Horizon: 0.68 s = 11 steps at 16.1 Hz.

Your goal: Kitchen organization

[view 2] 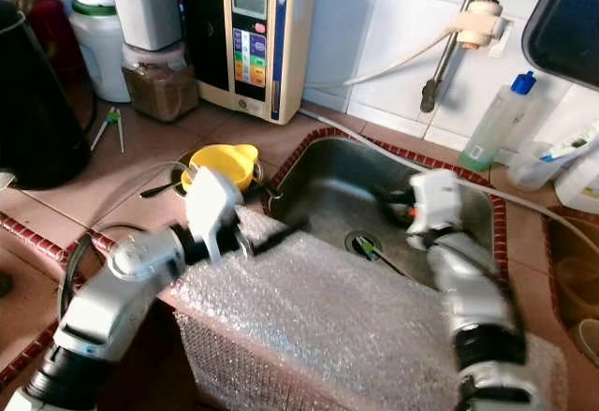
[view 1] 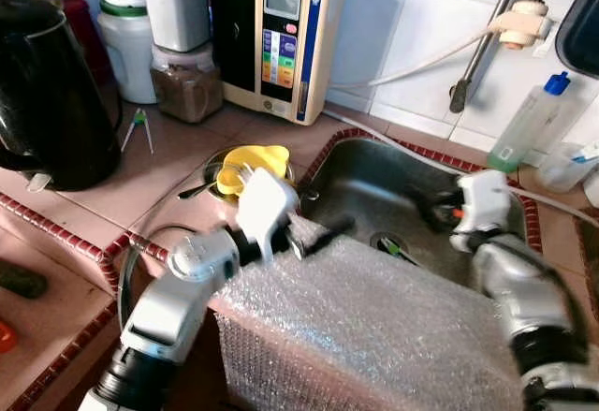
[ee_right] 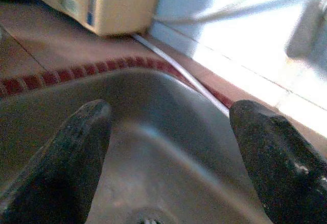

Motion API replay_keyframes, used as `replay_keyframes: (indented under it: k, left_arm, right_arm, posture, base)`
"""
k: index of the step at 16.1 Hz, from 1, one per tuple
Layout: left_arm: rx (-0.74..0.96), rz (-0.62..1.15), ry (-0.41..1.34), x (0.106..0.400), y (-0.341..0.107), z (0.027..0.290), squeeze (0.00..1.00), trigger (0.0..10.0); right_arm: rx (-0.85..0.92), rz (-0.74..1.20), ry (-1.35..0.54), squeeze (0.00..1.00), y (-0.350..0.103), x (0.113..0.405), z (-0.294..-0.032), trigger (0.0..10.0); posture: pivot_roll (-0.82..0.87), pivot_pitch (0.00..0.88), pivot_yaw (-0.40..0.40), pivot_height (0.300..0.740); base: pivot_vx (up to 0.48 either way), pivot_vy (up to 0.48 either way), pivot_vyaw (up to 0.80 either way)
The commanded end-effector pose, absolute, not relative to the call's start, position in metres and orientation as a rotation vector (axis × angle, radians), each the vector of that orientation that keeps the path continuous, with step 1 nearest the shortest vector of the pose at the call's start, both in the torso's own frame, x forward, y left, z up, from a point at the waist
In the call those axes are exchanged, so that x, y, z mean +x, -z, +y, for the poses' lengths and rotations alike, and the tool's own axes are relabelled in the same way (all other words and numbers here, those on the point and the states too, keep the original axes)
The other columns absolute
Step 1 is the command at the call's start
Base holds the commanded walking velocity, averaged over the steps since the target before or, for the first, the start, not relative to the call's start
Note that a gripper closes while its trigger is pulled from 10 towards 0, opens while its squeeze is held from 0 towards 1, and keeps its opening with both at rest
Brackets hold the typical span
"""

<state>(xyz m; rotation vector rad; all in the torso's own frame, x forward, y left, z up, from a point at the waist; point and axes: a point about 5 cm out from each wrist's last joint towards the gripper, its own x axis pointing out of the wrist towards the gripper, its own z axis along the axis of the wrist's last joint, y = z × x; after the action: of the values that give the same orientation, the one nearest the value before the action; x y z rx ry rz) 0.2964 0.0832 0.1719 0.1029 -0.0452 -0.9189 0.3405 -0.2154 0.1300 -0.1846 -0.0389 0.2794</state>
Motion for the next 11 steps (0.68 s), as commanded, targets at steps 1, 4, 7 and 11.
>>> replay_keyframes:
  k: [1, 4, 7, 11]
  left_arm:
    - [0.112, -0.074, 0.858, 0.303, -0.175, 0.088, 1.0, 10.0]
    - [0.103, -0.156, 0.636, 0.322, -0.185, 0.106, 1.0, 10.0]
    - [0.032, -0.14, 0.416, 0.339, -0.183, 0.13, 0.81, 10.0]
    - [0.003, -0.092, 0.317, 0.347, -0.177, 0.142, 0.0, 10.0]
  right_arm:
    - [-0.178, -0.076, -0.277, 0.0, -0.139, 0.338, -0.21, 10.0]
    - [-0.092, -0.118, -0.303, 0.0, -0.15, 0.323, -0.185, 10.0]
    - [0.006, -0.122, -0.333, 0.0, -0.16, 0.305, -0.167, 10.0]
    - [0.038, -0.07, -0.417, 0.0, -0.16, 0.281, -0.146, 10.0]
  posture:
    - [0.15, 0.0, -0.078, 0.74]
    - [0.14, 0.0, -0.077, 0.74]
    - [0.13, 0.0, -0.077, 0.74]
    - [0.13, 0.0, -0.08, 0.74]
  base:
    - [0.0, 0.0, 0.0]
    - [0.0, 0.0, 0.0]
    - [0.0, 0.0, 0.0]
    - [0.0, 0.0, 0.0]
